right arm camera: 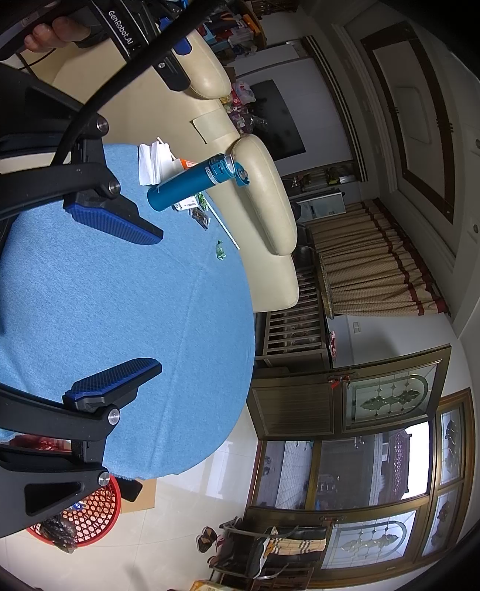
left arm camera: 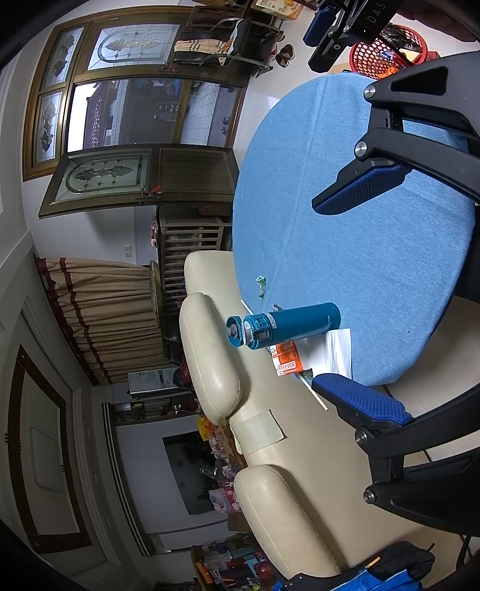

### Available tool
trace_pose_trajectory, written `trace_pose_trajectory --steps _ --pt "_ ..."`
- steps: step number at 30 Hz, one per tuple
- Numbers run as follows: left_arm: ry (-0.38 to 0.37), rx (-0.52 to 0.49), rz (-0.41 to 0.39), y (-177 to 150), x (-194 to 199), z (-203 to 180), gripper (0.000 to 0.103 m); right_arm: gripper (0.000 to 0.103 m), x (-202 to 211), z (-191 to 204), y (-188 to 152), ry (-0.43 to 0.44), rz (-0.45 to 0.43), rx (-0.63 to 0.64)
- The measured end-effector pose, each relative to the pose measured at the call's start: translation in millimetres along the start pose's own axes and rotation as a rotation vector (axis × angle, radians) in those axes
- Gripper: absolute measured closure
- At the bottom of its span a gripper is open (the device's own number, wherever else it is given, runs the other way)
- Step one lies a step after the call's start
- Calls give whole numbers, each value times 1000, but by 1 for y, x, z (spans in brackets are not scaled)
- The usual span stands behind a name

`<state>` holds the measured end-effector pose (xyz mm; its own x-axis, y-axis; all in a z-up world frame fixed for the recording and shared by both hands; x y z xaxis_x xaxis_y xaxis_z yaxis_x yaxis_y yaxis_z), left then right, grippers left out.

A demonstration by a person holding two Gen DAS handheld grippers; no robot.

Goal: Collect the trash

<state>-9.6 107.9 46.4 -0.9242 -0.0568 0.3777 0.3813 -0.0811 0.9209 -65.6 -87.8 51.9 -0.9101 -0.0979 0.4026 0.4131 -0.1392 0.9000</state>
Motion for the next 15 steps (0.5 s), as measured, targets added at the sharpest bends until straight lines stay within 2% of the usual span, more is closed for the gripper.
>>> trace_pose_trajectory --steps 15 --pt "3 2 -1 0 1 1 15 35 0 1 -1 0 2 3"
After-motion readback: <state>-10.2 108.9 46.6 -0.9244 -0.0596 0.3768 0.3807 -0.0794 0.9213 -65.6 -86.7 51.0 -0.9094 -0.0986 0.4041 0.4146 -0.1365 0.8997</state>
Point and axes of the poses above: each gripper's, at about its wrist camera, not at the fingertips, and x roughly against the way its jaws point, z to its left, y to its top, the point moved 7 cm from there along -x, roughly the way its jaws point, and after that the axes turned 4 degrees about -z, right-handed, at the moved point
